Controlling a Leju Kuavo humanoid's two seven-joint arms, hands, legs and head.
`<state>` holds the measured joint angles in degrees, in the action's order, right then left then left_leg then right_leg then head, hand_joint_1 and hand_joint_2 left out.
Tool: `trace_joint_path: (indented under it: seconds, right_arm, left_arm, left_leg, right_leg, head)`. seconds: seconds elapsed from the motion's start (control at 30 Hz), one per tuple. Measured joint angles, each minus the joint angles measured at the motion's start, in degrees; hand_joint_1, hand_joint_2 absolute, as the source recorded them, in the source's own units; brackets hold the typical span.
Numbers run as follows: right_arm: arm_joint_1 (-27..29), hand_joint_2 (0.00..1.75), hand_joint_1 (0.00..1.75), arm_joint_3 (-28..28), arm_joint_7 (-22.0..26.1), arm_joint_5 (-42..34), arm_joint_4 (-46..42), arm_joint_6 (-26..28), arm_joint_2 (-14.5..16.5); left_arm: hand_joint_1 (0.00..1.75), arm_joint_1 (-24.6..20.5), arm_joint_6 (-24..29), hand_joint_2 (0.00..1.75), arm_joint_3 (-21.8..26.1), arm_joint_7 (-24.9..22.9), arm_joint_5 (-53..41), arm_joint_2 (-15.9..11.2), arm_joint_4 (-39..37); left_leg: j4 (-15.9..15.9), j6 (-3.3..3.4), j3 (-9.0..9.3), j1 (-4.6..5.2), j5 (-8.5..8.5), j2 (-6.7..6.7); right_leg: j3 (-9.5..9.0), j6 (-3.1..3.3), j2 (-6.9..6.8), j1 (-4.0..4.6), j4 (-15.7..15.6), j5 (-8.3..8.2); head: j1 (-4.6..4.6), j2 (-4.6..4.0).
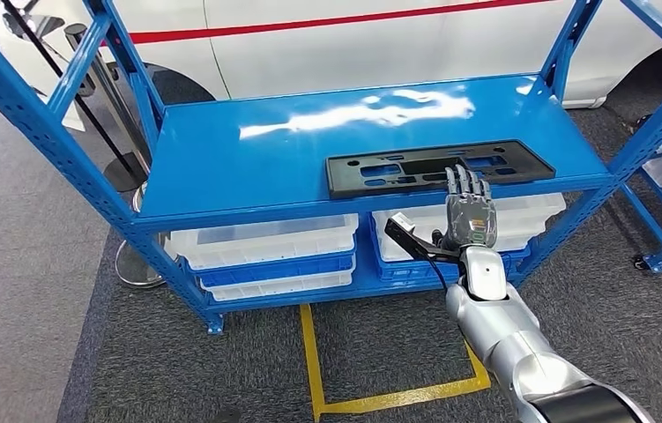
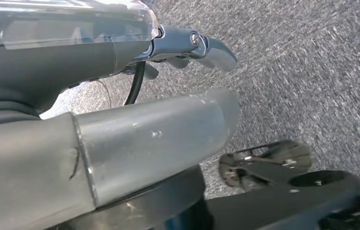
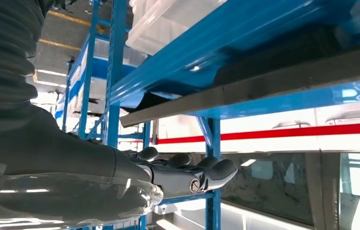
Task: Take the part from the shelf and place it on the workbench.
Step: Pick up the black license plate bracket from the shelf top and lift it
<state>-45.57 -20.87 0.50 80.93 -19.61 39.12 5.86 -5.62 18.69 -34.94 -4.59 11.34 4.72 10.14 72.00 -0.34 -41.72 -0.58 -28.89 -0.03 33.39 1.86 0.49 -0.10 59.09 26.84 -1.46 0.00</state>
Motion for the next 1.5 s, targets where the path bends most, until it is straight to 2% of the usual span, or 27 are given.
trace_joint_path:
  seconds: [0.07,0.1,0.17,0.27,0.33,0.4,0.43,0.47,0.5,0.57,0.63,0.73,0.8,0.83,0.9,0.93,0.97,1.0,1.07,1.1,1.13,1.2,1.3,1.37,1.43,1.47,1.5]
  right_arm:
    - [-0.09,1.75,0.0,-0.23,0.04,0.17,-0.01,0.15,0.18]
    - [-0.14,1.75,0.0,-0.38,0.09,0.29,-0.02,0.23,0.29]
    - [-0.15,1.75,0.0,-0.68,0.15,0.68,-0.01,0.31,0.44]
    - [-0.21,1.75,0.0,-1.14,0.21,1.37,-0.12,0.31,0.6]
    - [-0.44,1.75,0.0,-1.42,0.59,1.21,-0.22,0.19,0.63]
    - [-0.26,1.75,0.0,-1.57,1.06,0.91,-0.19,-0.06,0.63]
    - [0.04,1.75,0.0,-1.62,1.18,0.86,-0.16,-0.16,0.63]
    - [0.32,1.75,0.0,-1.66,1.24,0.86,-0.13,-0.24,0.63]
    - [0.48,1.75,0.0,-1.69,1.28,0.86,-0.1,-0.27,0.63]
    - [0.47,1.75,0.0,-1.71,1.35,0.86,-0.07,-0.29,0.62]
    - [0.42,1.75,0.0,-1.73,1.43,0.86,-0.03,-0.33,0.64]
    - [0.58,1.75,0.0,-1.77,1.53,0.86,-0.01,-0.35,0.68]
    - [0.46,1.75,0.0,-1.75,1.52,0.84,-0.09,-0.32,0.7]
    - [0.41,1.75,0.0,-1.75,1.52,0.83,-0.13,-0.32,0.76]
    - [0.47,1.75,0.0,-1.76,1.53,0.84,-0.13,-0.33,0.84]
    - [0.55,1.75,0.0,-1.77,1.53,0.84,-0.12,-0.34,0.85]
    - [0.63,1.75,0.0,-1.77,1.53,0.84,-0.11,-0.34,0.85]
    - [0.67,1.75,0.0,-1.77,1.53,0.84,-0.11,-0.34,0.86]
    - [0.63,1.75,0.0,-1.77,1.59,0.85,-0.11,-0.37,0.89]
    - [0.57,1.75,0.0,-1.79,1.64,0.86,-0.1,-0.41,0.9]
    - [0.53,1.75,0.0,-1.81,1.71,0.87,-0.08,-0.48,0.9]
    - [0.5,1.75,0.0,-1.89,1.87,0.88,-0.03,-0.69,0.91]
    - [0.51,1.75,0.0,-2.02,2.33,0.95,-0.17,-1.07,0.99]
    - [0.5,1.75,0.0,-2.19,2.74,1.23,-0.22,-1.45,0.97]
    - [0.76,1.75,0.0,-2.47,3.12,1.63,-0.15,-1.76,0.89]
    - [0.97,1.75,0.0,-2.62,3.32,1.83,-0.11,-1.86,0.85]
    - [1.11,1.75,0.0,-2.81,3.55,2.08,-0.08,-1.88,0.83]
  left_arm:
    - [0.0,0.03,0.0,0.0,-0.08,0.0,-0.01,-0.07,-0.02]
    - [0.0,-0.01,0.02,0.0,-0.11,0.0,-0.02,-0.13,-0.04]
    - [0.0,-0.16,0.04,0.0,-0.19,0.0,-0.05,-0.23,-0.09]
    - [0.0,-0.17,0.04,0.0,-0.26,-0.03,-0.14,-0.16,-0.09]
    - [0.0,-0.33,0.04,0.0,-0.27,-0.04,-0.16,-0.11,-0.09]
    - [0.0,-0.59,0.0,0.0,-0.31,-0.04,-0.16,-0.07,-0.09]
    - [0.0,-0.6,-0.02,0.0,-0.33,-0.04,-0.15,-0.04,-0.09]
    - [0.0,-0.53,-0.04,0.0,-0.34,-0.04,-0.14,-0.02,-0.09]
    - [0.0,-0.45,-0.04,0.0,-0.34,-0.04,-0.13,0.0,-0.09]
    - [0.0,-0.39,-0.04,0.0,-0.34,-0.04,-0.1,0.0,-0.1]
    - [0.0,-0.53,-0.02,0.0,-0.36,-0.05,-0.09,0.0,-0.12]
    - [0.0,-0.58,0.01,0.0,-0.38,-0.05,-0.03,0.02,-0.13]
    - [0.0,-0.59,0.0,0.0,-0.38,-0.05,-0.03,0.02,-0.12]
    - [0.0,-0.63,0.0,0.0,-0.38,-0.05,-0.04,0.02,-0.12]
    - [0.0,-0.65,0.0,0.0,-0.39,-0.04,-0.04,0.02,-0.13]
    - [0.0,-0.57,0.0,0.0,-0.4,-0.04,-0.04,0.02,-0.13]
    - [0.0,-0.47,0.0,0.0,-0.4,-0.04,-0.04,0.02,-0.13]
    - [0.0,-0.38,0.0,0.0,-0.4,-0.04,-0.04,0.02,-0.13]
    - [0.0,-0.3,0.0,0.0,-0.4,-0.04,-0.04,0.01,-0.14]
    - [0.0,-0.31,0.0,0.0,-0.4,-0.04,-0.04,-0.01,-0.16]
    - [0.0,-0.38,0.0,0.0,-0.4,-0.04,-0.03,-0.03,-0.18]
    - [0.0,-0.5,0.0,0.0,-0.42,-0.03,-0.01,-0.04,-0.22]
    - [0.0,-0.36,0.02,0.0,-0.43,0.05,0.01,-0.05,-0.21]
    - [0.0,-0.46,0.03,0.0,-0.43,0.14,0.0,-0.06,-0.21]
    - [0.0,-0.68,-0.1,0.0,-0.43,0.27,0.0,-0.03,-0.2]
    - [0.0,-0.67,-0.22,0.0,-0.43,0.42,0.0,-0.02,-0.2]
    - [0.0,-0.62,-0.34,0.0,-0.43,0.64,0.0,-0.01,-0.2]
  left_leg:
    - [-7.76,1.23,2.87,0.47,4.83,-0.05]
    - [-10.8,1.79,4.21,0.73,5.94,-0.05]
    - [-12.9,2.38,5.27,1.13,5.69,-0.06]
    - [-14.56,2.56,6.41,0.78,5.47,-0.01]
    - [-15.51,2.88,7.51,0.39,5.33,0.07]
    - [-15.53,3.13,8.05,0.35,4.75,0.08]
    - [-15.41,3.06,8.34,0.27,4.37,0.05]
    - [-15.24,2.9,8.69,0.14,3.93,0.02]
    - [-14.99,2.68,9.1,-0.04,3.43,-0.03]
    - [-14.2,1.95,9.85,-0.34,2.15,-0.11]
    - [-13.44,1.02,10.04,-0.32,1.11,-0.16]
    - [-13.57,-0.06,10.25,-0.35,0.51,-0.11]
    - [-11.59,-0.59,9.61,-0.5,-0.7,-0.05]
    - [-8.8,-0.77,8.25,-0.56,-1.89,-0.04]
    - [-0.88,-0.99,3.72,-0.58,-4.43,-0.04]
    - [2.24,-1.01,1.5,-0.57,-4.87,-0.04]
    - [3.45,-0.94,0.11,-0.57,-4.19,-0.04]
    - [2.36,-0.76,-0.14,-0.55,-2.3,-0.04]
    - [-4.72,-0.08,1.91,-0.38,3.22,-0.06]
    - [-8.2,0.3,3.22,-0.14,5.14,-0.08]
    - [-10.81,0.66,4.24,0.09,5.92,-0.1]
    - [-12.52,1.07,4.95,0.46,5.39,-0.17]
    - [-13.96,1.66,6.38,0.01,4.98,-0.15]
    - [-14.54,2.2,7.39,-0.15,4.62,0.0]
    - [-14.4,2.55,7.77,-0.1,4.11,0.07]
    - [-14.25,2.57,8.01,-0.09,3.8,0.06]
    - [-14.07,2.53,8.33,-0.09,3.44,0.02]
  right_leg:
    - [-1.0,-0.08,0.13,0.34,-0.02,0.81]
    - [-1.26,-0.24,0.2,0.39,-0.02,1.11]
    - [-1.24,-0.74,0.23,0.27,-0.08,1.44]
    - [-1.26,-1.65,0.03,0.17,0.23,2.12]
    - [0.94,-2.34,-0.13,0.0,4.48,3.93]
    - [5.61,-3.06,-0.16,-0.49,11.83,6.05]
    - [7.59,-3.42,-0.18,-0.81,14.31,6.11]
    - [8.64,-3.77,-0.21,-1.13,14.84,5.08]
    - [8.56,-4.08,-0.27,-1.45,13.19,3.01]
    - [6.25,-4.58,-0.49,-1.85,6.32,-1.64]
    - [4.39,-4.17,-0.57,-1.71,1.89,-3.0]
    - [3.96,-2.66,-0.4,-1.38,1.44,-2.07]
    - [3.19,-1.79,-0.29,-1.57,0.99,-1.76]
    - [2.7,-1.41,-0.26,-1.63,0.76,-1.56]
    - [1.92,-0.94,-0.27,-1.44,0.62,-0.97]
    - [1.54,-0.82,-0.25,-1.32,0.62,-0.63]
    - [1.1,-0.79,-0.2,-1.21,0.63,-0.28]
    - [0.57,-0.8,-0.12,-1.12,0.63,0.11]
    - [-0.61,-0.97,0.03,-1.05,0.59,0.98]
    - [-1.02,-1.18,0.09,-0.95,0.6,1.38]
    - [-1.17,-1.46,0.14,-0.93,0.57,1.64]
    - [-1.11,-2.1,0.21,-0.91,0.32,1.83]
    - [-0.98,-2.94,0.01,-0.8,1.28,2.79]
    - [2.01,-3.24,-0.15,-0.81,6.9,4.95]
    - [6.89,-3.49,-0.17,-0.83,14.08,6.82]
    - [8.52,-3.6,-0.18,-0.86,15.75,6.45]
    - [8.95,-3.65,-0.19,-0.93,15.08,4.8]
  head:
    - [0.09,0.0]
    - [0.13,0.0]
    - [0.24,0.0]
    - [0.28,0.0]
    - [0.44,0.0]
    - [0.52,0.0]
    - [0.52,0.0]
    - [0.51,0.0]
    - [0.52,0.0]
    - [0.58,0.0]
    - [0.64,0.0]
    - [0.63,0.0]
    - [0.53,0.0]
    - [0.48,0.0]
    - [0.41,0.0]
    - [0.43,0.0]
    - [0.42,0.0]
    - [0.42,0.0]
    - [0.44,0.0]
    - [0.46,0.0]
    - [0.47,0.0]
    - [0.48,0.0]
    - [0.6,0.01]
    - [0.73,0.0]
    - [0.74,0.0]
    - [0.74,0.0]
    - [0.74,0.0]
